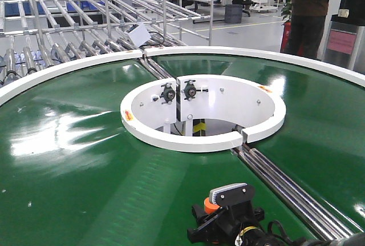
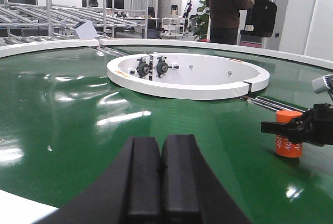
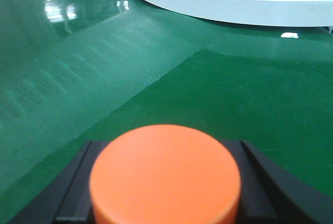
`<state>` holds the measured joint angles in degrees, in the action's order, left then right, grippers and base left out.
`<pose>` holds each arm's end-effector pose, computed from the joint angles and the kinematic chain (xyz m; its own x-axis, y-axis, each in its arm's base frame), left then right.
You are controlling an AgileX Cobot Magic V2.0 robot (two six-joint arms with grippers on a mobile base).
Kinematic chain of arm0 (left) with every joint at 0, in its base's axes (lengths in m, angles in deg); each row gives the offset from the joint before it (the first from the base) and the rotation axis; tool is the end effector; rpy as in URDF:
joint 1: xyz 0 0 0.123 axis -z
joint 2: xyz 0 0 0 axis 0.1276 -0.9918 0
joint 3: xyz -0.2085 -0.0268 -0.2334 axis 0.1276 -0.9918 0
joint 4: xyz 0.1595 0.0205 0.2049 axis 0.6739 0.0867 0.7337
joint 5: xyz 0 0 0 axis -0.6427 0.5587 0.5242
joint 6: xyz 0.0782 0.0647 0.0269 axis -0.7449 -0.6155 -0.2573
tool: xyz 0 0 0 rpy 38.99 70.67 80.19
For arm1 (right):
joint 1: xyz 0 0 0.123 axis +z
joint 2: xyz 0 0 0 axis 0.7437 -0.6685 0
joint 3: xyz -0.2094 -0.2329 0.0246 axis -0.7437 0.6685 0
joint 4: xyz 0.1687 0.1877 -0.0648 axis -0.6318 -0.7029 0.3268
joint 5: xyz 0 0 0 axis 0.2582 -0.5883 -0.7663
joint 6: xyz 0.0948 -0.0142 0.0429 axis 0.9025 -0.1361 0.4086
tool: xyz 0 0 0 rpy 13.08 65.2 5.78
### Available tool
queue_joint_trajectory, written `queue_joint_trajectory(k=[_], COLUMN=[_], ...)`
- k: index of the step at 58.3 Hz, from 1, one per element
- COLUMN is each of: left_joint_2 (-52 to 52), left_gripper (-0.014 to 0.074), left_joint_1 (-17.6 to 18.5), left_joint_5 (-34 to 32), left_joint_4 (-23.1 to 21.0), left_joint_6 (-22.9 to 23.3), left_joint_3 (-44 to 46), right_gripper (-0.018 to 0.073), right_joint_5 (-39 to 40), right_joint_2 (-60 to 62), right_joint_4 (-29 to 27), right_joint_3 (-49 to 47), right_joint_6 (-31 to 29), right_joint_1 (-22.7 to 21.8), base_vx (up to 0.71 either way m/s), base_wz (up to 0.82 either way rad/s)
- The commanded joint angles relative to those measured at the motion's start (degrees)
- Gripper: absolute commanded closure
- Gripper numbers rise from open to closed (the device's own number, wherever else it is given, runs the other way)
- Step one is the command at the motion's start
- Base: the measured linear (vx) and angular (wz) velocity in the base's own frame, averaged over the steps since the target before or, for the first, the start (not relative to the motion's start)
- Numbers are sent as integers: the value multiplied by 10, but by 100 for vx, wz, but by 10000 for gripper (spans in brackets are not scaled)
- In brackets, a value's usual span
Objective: Grab orange capacitor from left shelf to right conveyor
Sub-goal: 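Lower the held cylinder onto the green conveyor belt with the right gripper, then open the right gripper and release the cylinder upright on the belt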
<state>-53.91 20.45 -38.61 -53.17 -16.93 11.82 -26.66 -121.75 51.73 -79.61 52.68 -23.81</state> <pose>0.0478 -0.0114 0.2028 0.0060 -0.1113 -0.9938 0.2315 0.9669 -0.1069 0.3927 0.1735 0.1268 -0.3013 -0.0719 -0.9508 -0.3681 0.9286 0.0464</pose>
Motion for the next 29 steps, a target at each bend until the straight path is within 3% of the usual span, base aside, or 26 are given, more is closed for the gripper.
queue_joint_trajectory(k=[1,29], left_joint_2=[3,3], left_gripper=[603,603], left_joint_1=[4,4], left_joint_5=[-47,-47], left_joint_4=[-2,-2], left_joint_6=[3,3], left_joint_3=[17,17], right_gripper=[487,52], right_joint_5=[43,38], right_joint_2=[30,40], right_joint_4=[8,8], right_joint_3=[-15,-15], right_joint_6=[-2,-1], right_joint_1=[-2,-2], base_vx=[0,0], base_wz=[0,0])
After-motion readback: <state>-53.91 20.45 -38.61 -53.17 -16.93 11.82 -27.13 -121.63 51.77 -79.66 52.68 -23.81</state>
